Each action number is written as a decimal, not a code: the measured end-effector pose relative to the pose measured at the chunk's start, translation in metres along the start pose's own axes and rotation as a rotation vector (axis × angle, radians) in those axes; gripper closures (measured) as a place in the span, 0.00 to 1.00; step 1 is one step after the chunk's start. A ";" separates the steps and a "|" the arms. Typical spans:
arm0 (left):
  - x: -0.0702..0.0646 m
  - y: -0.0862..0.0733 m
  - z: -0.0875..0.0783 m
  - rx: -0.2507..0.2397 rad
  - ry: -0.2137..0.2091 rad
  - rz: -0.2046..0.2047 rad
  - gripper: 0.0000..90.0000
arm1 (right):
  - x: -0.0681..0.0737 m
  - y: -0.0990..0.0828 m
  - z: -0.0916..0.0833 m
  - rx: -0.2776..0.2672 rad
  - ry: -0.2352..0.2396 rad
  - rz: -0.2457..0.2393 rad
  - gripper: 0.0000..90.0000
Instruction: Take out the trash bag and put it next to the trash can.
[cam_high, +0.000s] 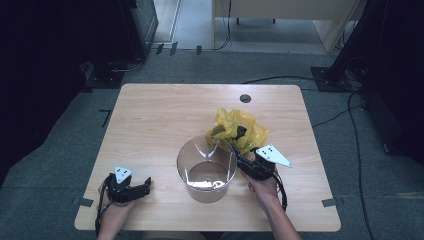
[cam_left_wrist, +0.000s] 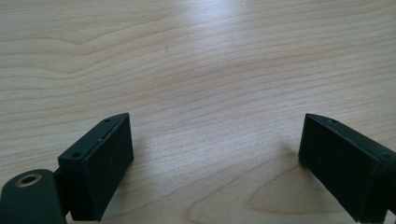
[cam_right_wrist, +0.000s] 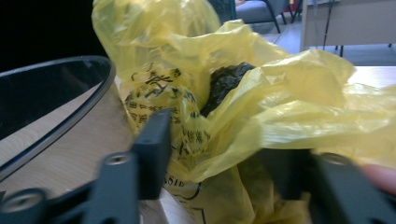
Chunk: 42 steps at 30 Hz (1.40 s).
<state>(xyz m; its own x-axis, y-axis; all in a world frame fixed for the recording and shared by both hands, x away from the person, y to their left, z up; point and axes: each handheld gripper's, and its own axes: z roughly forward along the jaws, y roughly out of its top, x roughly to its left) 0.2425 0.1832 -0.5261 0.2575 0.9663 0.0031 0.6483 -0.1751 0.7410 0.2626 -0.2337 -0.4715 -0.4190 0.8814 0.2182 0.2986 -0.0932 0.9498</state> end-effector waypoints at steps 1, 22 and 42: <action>0.000 0.000 0.000 0.000 0.000 0.000 0.10 | -0.001 0.001 -0.002 -0.001 -0.005 0.002 0.45; 0.000 0.000 0.000 0.000 0.000 0.000 0.10 | -0.011 -0.012 -0.027 0.128 -0.061 -0.080 0.20; 0.000 0.000 0.000 0.000 0.000 0.000 0.10 | -0.041 -0.025 -0.062 0.165 -0.147 -0.078 0.19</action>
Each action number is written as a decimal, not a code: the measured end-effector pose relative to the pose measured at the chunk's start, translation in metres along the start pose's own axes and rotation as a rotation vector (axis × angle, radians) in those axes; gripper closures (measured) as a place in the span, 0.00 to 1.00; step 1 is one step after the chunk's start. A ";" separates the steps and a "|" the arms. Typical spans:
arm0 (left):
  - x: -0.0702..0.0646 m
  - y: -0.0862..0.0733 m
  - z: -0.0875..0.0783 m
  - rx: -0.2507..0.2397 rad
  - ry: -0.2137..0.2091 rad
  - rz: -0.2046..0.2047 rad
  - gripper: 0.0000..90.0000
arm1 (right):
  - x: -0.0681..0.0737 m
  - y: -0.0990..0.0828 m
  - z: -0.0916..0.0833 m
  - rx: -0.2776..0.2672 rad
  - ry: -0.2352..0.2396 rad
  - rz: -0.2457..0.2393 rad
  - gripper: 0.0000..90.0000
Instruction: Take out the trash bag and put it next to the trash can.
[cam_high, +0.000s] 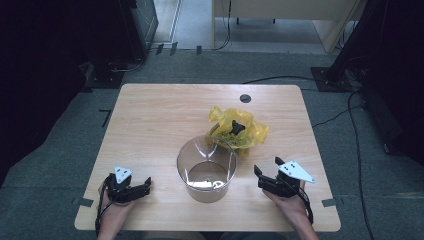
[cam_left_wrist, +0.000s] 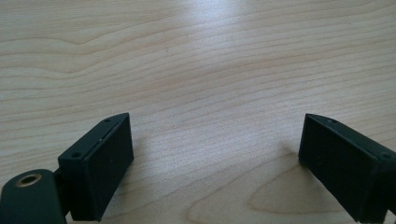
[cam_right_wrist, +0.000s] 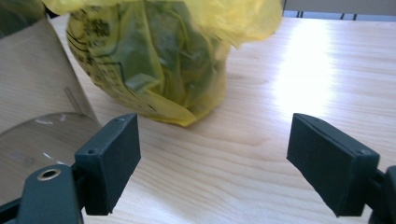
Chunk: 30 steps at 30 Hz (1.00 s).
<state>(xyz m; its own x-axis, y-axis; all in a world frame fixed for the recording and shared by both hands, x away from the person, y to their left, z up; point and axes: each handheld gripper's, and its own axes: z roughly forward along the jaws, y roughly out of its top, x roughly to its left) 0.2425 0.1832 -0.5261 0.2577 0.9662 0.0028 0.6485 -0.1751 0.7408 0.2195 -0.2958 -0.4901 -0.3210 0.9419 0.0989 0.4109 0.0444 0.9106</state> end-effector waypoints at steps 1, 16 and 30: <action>0.000 0.000 0.000 0.000 0.000 0.000 0.10 | -0.002 -0.001 -0.001 0.002 -0.004 -0.003 0.20; 0.000 0.000 0.000 0.000 0.000 0.000 0.10 | -0.028 -0.013 -0.018 0.026 -0.075 0.015 0.20; 0.000 0.000 0.000 0.000 0.000 0.000 0.10 | -0.048 -0.030 -0.030 0.080 -0.128 0.032 0.20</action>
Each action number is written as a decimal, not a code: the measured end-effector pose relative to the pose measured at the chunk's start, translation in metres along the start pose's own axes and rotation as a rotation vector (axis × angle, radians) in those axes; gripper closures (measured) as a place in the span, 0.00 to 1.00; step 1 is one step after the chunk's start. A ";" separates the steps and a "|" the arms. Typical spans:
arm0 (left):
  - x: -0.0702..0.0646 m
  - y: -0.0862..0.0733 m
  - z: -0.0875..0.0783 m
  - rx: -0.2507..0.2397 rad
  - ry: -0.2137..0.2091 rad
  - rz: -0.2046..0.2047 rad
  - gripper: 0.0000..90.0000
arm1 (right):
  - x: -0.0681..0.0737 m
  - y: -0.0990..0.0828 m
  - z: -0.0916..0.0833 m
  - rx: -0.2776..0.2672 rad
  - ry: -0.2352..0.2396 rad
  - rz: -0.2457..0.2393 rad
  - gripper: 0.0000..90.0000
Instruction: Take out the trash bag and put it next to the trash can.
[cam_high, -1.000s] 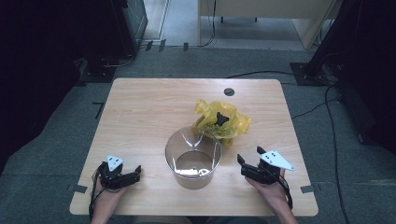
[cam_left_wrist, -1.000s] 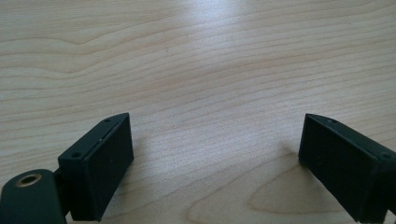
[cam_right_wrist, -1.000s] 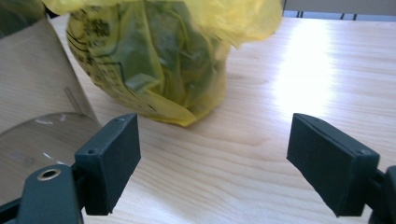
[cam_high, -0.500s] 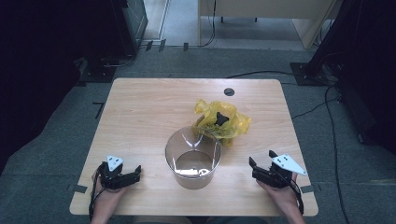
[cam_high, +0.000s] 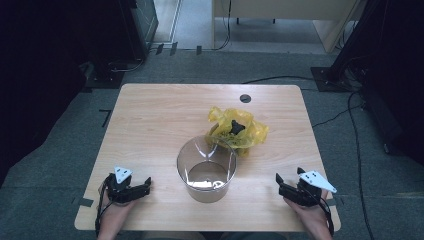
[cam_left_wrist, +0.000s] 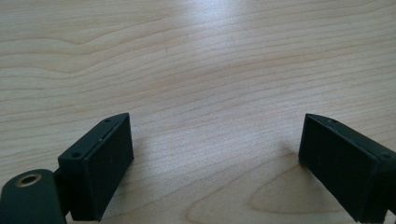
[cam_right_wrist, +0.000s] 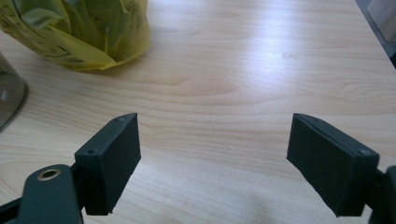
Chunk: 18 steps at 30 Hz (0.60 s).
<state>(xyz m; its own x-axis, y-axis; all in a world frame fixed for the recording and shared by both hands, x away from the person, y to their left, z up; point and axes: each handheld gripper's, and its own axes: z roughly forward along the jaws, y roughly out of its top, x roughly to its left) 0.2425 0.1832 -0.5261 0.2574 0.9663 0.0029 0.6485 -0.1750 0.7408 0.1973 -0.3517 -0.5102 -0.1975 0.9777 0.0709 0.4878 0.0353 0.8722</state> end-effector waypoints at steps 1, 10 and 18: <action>0.000 0.000 0.000 0.000 0.000 0.000 0.10 | -0.001 -0.001 -0.001 0.005 -0.003 0.001 0.20; 0.000 0.000 0.000 0.000 0.000 0.000 0.10 | -0.015 -0.007 -0.006 0.032 -0.048 0.015 0.20; 0.000 0.000 0.000 0.000 0.000 0.000 0.10 | -0.029 -0.011 -0.010 0.060 -0.087 0.018 0.20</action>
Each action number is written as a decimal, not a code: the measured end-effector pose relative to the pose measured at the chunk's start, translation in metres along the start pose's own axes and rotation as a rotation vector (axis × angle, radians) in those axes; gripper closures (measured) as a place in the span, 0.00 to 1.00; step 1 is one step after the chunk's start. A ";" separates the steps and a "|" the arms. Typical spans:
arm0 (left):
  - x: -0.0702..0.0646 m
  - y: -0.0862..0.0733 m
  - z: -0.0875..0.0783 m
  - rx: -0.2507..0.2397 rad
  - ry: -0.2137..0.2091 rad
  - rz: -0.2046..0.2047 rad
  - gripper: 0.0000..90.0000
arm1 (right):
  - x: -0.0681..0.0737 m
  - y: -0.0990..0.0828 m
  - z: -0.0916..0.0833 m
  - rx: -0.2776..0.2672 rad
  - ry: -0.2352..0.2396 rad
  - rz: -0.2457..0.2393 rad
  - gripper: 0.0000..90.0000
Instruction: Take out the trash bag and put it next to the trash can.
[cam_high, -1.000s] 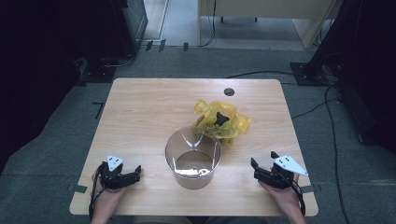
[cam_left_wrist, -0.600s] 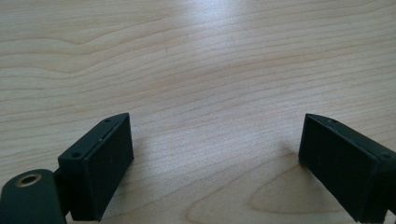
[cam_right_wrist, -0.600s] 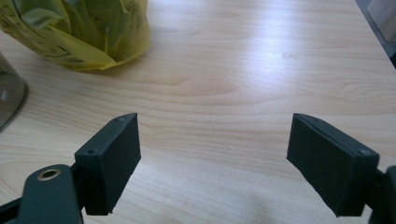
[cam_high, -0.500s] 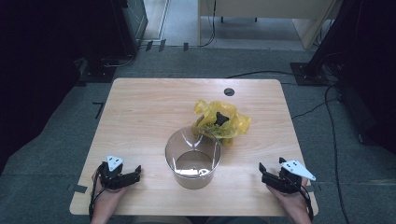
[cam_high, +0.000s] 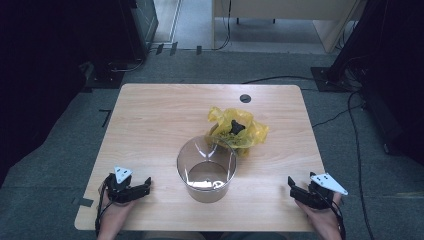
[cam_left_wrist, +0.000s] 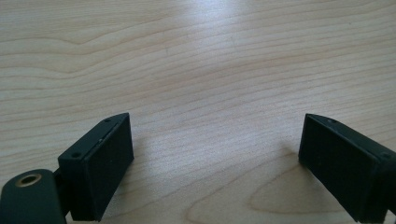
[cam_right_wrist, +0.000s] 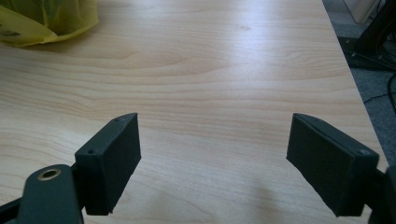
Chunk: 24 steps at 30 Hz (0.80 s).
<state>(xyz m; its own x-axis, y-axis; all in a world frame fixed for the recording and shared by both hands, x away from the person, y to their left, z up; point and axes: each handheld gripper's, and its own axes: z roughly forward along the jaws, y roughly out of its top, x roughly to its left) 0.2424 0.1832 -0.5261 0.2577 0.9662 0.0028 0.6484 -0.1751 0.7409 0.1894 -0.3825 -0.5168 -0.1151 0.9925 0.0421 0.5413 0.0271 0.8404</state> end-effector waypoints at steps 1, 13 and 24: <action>0.000 0.000 0.000 0.000 0.000 0.000 0.10 | -0.001 0.000 0.000 0.004 0.000 0.001 0.20; 0.000 0.000 0.000 0.000 0.000 0.000 0.10 | -0.021 -0.004 0.000 0.111 -0.030 0.042 0.20; 0.000 0.000 0.000 0.000 0.000 0.000 0.10 | -0.020 -0.008 0.005 0.174 -0.071 0.022 0.16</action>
<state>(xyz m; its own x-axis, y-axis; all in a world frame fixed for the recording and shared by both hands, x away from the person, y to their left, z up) 0.2424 0.1832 -0.5261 0.2578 0.9662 0.0028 0.6484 -0.1751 0.7409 0.1919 -0.4021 -0.5273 -0.0460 0.9988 0.0161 0.6800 0.0195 0.7330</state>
